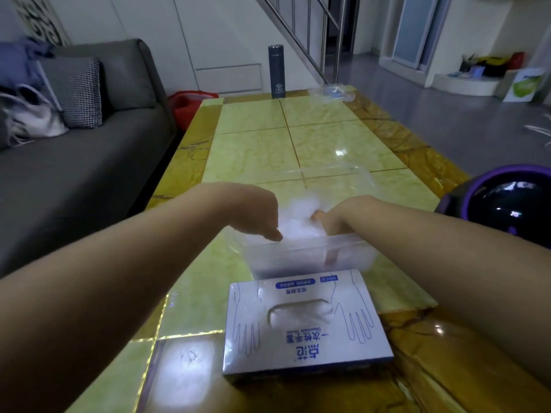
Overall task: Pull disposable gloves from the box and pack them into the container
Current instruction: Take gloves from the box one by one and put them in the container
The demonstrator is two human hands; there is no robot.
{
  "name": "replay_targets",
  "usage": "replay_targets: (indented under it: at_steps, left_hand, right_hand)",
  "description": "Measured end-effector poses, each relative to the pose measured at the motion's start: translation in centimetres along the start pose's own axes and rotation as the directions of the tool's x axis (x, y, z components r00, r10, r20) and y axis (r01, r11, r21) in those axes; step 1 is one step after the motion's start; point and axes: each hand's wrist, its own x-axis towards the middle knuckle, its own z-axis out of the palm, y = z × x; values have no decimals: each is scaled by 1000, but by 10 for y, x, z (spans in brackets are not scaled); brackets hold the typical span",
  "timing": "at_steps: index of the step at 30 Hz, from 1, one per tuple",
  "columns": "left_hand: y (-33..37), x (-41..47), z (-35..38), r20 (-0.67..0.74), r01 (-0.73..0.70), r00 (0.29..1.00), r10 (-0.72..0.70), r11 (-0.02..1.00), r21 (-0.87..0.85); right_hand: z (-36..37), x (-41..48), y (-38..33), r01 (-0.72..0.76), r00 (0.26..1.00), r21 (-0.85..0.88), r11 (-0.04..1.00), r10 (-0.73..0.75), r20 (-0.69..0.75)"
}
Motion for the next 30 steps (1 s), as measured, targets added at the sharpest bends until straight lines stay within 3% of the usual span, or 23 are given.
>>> replay_targets:
  at_steps: [4, 7, 8, 10, 12, 15, 20, 24, 30]
  left_hand:
    - [-11, -26, 7, -251, -43, 968, 7, 989, -139]
    - [-18, -45, 14, -422, -95, 906, -11, 969, -228]
    - [-19, -53, 17, -485, -115, 874, -21, 962, -249]
    - [-17, -71, 29, -609, -178, 793, -35, 942, -285]
    - [-9, -88, 45, -677, -225, 735, -37, 929, -295]
    - [5, -99, 72, -612, -221, 791, 3, 934, -282]
    - [29, -99, 115, -302, -139, 952, 54, 953, -267]
    - [35, -96, 128, -203, -122, 978, 45, 916, -383]
    - [34, -93, 136, -210, -108, 977, 25, 914, -390]
  right_hand:
    - [-5, -12, 5, 34, 999, 95, 995, -30, -44]
    - [-11, -36, 11, 143, 957, 98, 985, -112, -268]
    - [-12, -48, 13, 191, 904, 74, 979, -146, -402]
    - [-6, -76, 11, 318, 727, 51, 947, -209, -654]
    - [10, -103, 1, 470, 603, 47, 881, -282, -747]
    - [51, -118, -20, 539, 688, -18, 842, -453, -567]
    - [91, -90, -36, 431, 770, -227, 873, -487, -411]
    - [97, -71, -44, 440, 772, -95, 893, -431, -468]
    - [110, -69, -52, 436, 666, -121, 892, -410, -623]
